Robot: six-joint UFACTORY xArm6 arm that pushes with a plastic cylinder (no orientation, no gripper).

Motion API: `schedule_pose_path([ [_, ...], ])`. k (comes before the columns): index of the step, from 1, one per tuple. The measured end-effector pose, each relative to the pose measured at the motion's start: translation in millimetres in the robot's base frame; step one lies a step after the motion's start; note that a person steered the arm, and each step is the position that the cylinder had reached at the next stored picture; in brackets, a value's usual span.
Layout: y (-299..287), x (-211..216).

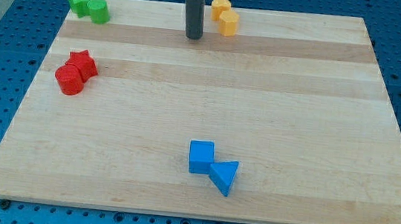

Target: Move the yellow heart right of the yellow hexagon

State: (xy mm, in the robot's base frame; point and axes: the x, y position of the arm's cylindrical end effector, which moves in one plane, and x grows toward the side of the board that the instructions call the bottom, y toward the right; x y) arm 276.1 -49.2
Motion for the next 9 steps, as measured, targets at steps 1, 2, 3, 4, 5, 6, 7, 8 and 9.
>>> schedule_pose_path([
  [1,8.3,-30.5],
  [2,8.3,-68.6],
  [3,8.3,-83.3],
  [4,8.5,-84.3],
  [5,20.3,-83.9],
  [6,37.7,-83.3],
  [7,38.9,-83.9],
  [8,52.7,-83.7],
  [9,68.0,-83.6],
])
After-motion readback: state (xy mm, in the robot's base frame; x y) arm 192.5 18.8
